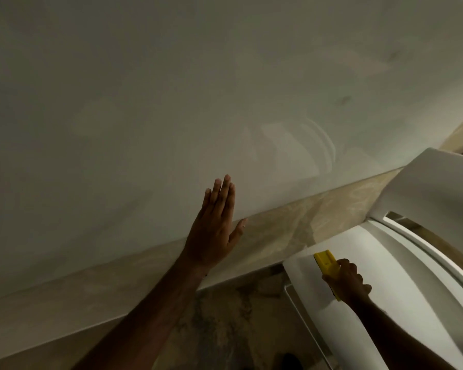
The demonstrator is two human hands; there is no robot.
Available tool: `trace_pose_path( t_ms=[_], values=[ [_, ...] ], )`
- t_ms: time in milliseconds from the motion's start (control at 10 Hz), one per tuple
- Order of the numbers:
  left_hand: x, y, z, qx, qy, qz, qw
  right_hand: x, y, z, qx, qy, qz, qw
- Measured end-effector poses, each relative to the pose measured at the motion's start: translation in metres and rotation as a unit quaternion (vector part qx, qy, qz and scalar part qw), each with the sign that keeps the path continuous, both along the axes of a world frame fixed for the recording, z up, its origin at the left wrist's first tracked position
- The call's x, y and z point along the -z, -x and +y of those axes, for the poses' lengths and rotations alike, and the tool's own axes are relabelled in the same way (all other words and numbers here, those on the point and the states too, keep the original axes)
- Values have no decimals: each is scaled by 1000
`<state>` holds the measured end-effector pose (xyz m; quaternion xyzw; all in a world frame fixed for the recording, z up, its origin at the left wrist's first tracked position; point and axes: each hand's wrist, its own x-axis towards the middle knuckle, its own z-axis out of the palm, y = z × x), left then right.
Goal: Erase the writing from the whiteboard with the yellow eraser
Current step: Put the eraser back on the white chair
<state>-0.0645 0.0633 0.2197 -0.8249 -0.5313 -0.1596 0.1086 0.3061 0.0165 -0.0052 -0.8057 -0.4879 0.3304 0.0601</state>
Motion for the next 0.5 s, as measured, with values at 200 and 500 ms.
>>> trace_pose_path(
  t_ms=[200,500],
  values=[
    [13,11,-9,-4,27,5,1000,27,-4,-11,-11,14,-10,1000],
    [4,34,-7,-1,34,29,999,40,-1,-19,30,40,-29,998]
  ],
)
